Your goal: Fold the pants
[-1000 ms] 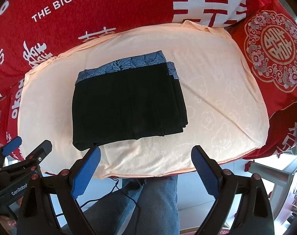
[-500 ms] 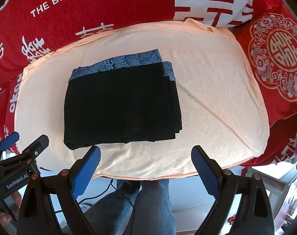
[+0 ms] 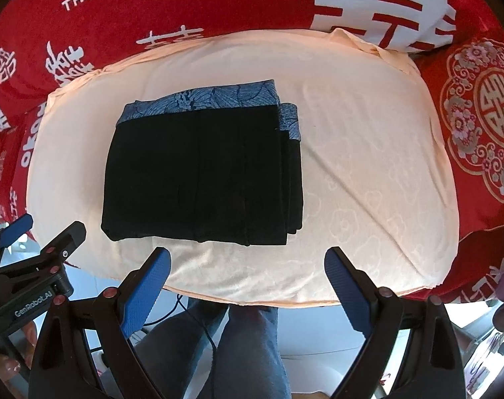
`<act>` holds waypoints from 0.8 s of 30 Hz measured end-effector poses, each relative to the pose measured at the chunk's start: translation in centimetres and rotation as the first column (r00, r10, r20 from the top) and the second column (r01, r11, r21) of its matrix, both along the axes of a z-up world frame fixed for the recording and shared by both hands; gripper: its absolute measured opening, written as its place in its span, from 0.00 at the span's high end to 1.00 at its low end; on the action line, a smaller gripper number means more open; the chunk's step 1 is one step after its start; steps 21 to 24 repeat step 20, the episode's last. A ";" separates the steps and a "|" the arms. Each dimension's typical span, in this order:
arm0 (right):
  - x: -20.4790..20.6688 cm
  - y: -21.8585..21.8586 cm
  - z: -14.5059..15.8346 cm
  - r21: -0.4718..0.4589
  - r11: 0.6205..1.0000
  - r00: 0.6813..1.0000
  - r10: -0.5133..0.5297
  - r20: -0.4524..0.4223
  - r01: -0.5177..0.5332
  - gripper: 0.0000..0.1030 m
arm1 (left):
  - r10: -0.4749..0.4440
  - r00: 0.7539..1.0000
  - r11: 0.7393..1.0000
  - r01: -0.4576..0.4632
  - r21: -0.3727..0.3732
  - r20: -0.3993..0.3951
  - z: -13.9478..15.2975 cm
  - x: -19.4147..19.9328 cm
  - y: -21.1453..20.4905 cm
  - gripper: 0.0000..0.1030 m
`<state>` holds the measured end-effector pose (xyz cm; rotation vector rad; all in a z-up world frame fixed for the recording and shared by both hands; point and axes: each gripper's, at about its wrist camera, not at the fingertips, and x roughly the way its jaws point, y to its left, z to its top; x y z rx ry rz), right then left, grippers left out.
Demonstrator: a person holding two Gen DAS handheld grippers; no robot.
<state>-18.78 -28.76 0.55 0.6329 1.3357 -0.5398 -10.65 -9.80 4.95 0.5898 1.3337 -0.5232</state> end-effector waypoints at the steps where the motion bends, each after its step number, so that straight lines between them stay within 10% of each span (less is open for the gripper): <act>1: 0.0 -0.1 0.0 0.002 1.000 1.000 0.003 -0.001 -0.003 0.08 | 0.003 1.000 1.000 -0.003 0.003 0.000 0.0 -0.1 0.0 0.00; 24: -1.1 -0.1 0.3 -0.015 0.999 0.999 0.044 -0.006 -0.044 0.08 | 0.030 1.000 0.997 -0.030 -0.064 -0.009 1.1 -0.7 0.3 0.00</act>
